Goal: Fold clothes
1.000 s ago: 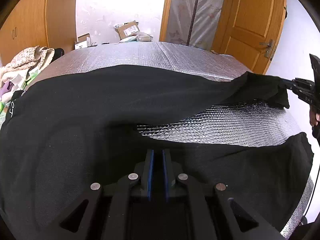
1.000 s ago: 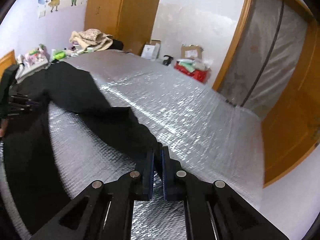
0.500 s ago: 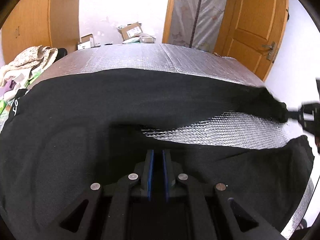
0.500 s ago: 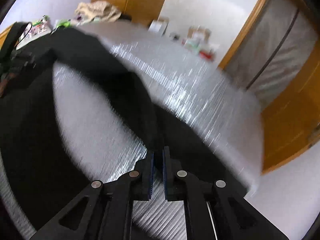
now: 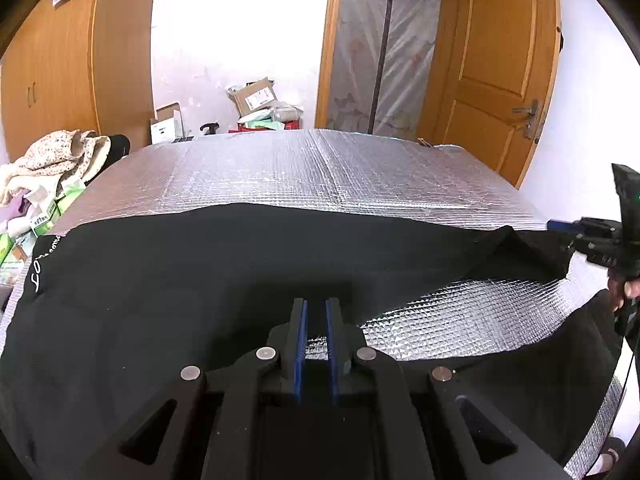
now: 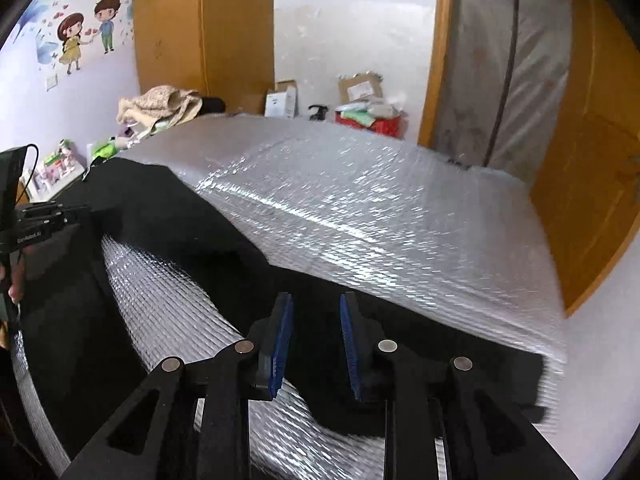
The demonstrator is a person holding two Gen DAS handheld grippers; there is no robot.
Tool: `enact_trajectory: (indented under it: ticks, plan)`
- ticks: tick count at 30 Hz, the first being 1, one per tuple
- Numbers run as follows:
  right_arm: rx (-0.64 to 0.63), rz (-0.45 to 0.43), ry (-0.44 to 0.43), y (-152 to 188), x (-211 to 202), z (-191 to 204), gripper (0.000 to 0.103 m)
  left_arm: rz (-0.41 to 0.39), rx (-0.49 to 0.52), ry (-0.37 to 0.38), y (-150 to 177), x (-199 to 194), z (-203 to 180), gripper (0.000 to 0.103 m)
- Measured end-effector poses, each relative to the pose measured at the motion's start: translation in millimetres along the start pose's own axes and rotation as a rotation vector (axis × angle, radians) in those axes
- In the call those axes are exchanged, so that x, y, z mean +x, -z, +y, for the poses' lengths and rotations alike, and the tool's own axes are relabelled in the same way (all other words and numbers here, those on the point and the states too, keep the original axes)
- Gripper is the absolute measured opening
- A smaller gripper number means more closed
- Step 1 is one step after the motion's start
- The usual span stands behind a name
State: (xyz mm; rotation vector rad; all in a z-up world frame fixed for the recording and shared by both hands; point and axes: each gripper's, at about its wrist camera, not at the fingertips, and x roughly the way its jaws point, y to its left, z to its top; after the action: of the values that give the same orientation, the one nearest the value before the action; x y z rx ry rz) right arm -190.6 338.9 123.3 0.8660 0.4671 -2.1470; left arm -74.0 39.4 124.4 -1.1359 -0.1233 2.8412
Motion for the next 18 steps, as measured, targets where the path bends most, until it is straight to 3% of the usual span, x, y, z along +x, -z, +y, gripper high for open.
enact_trajectory:
  ticks: [6,9,11,15,18]
  plan:
    - [-0.032,0.08,-0.166,4,25,19,0.026,0.021,0.003,-0.001,3,9,2,0.009]
    - [-0.089,0.146,-0.211,12,27,28,0.026,0.029,-0.009,-0.004,4,14,4,0.009]
    - [-0.095,0.139,-0.235,13,20,26,0.026,0.036,-0.017,-0.003,7,16,8,0.009]
    - [-0.048,0.062,-0.118,4,3,2,0.026,0.05,-0.042,0.013,14,16,14,0.009]
    - [-0.05,0.082,0.018,0,13,-20,0.027,0.059,-0.05,0.012,21,14,18,0.009]
